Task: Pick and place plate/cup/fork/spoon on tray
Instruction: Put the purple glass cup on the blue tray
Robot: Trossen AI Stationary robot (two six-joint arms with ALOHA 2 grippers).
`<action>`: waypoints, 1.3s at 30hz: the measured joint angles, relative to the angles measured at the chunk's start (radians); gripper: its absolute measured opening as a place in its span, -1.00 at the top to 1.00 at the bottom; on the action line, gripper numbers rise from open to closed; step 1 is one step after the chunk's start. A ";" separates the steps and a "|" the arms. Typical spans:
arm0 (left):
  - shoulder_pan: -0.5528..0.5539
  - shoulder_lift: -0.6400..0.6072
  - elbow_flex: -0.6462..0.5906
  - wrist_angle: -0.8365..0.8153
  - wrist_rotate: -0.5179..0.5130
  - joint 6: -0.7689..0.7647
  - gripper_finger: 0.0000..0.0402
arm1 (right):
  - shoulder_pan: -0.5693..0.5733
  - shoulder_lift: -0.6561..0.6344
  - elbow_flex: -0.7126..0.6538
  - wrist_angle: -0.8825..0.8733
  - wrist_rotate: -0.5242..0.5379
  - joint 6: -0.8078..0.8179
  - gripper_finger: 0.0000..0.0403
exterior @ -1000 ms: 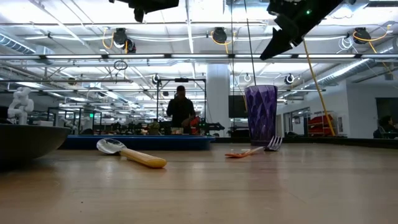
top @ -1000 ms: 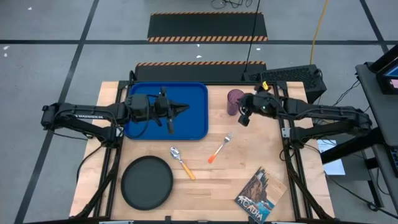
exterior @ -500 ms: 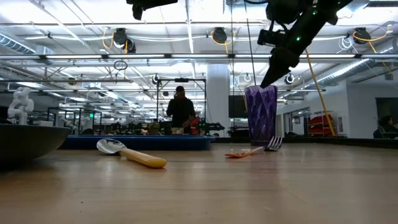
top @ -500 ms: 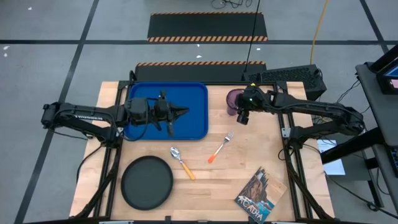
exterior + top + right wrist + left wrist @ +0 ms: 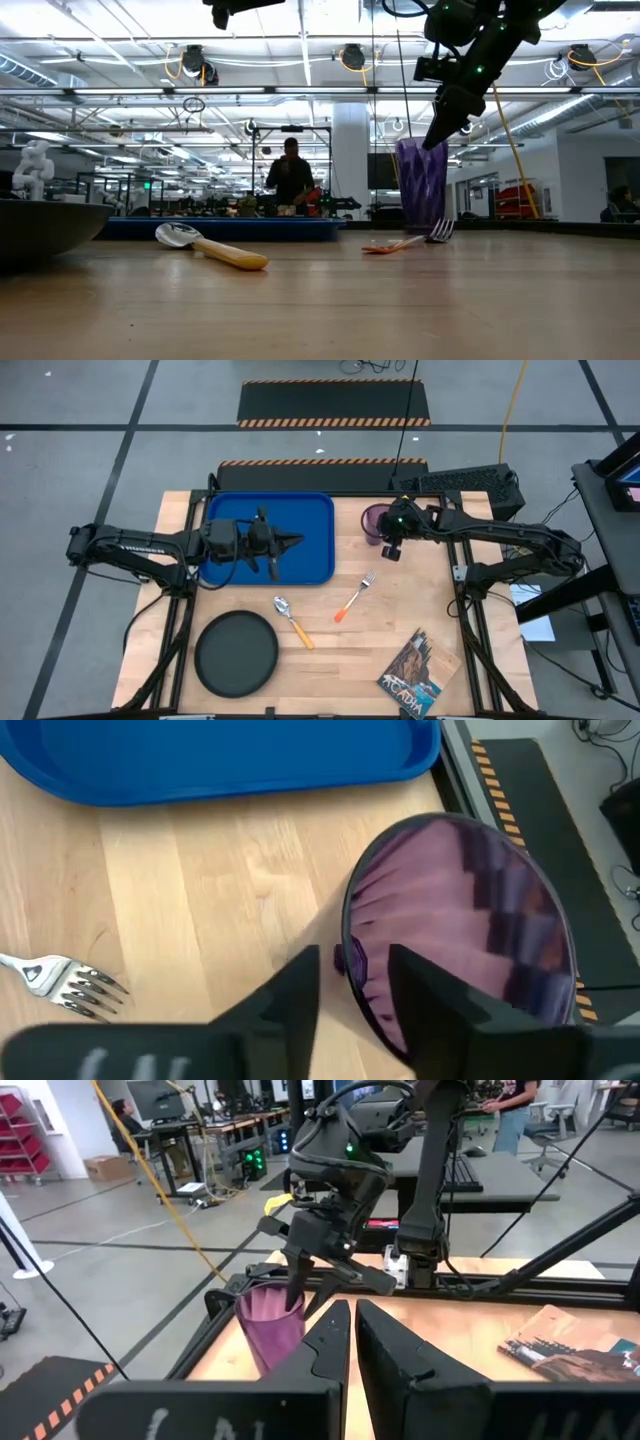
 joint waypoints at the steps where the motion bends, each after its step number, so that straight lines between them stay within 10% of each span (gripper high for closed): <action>1: 0.000 0.000 0.000 0.000 0.000 0.000 0.87 | 0.000 0.000 0.000 0.000 0.000 -0.004 0.59; 7: 0.000 0.000 0.000 0.001 0.000 0.000 0.87 | 0.000 0.000 0.000 -0.007 -0.002 -0.025 0.96; 18: 0.000 0.104 0.001 0.144 -0.003 0.151 0.81 | 0.104 -0.023 0.000 0.006 0.000 -0.063 0.98; 29: 0.002 0.302 0.212 -0.044 -0.002 0.144 0.16 | 0.411 -0.035 0.000 0.076 0.293 -0.056 0.99; 39: -0.003 0.444 0.372 -0.152 -0.003 0.125 0.12 | 0.572 -0.034 0.000 0.066 0.292 0.070 0.99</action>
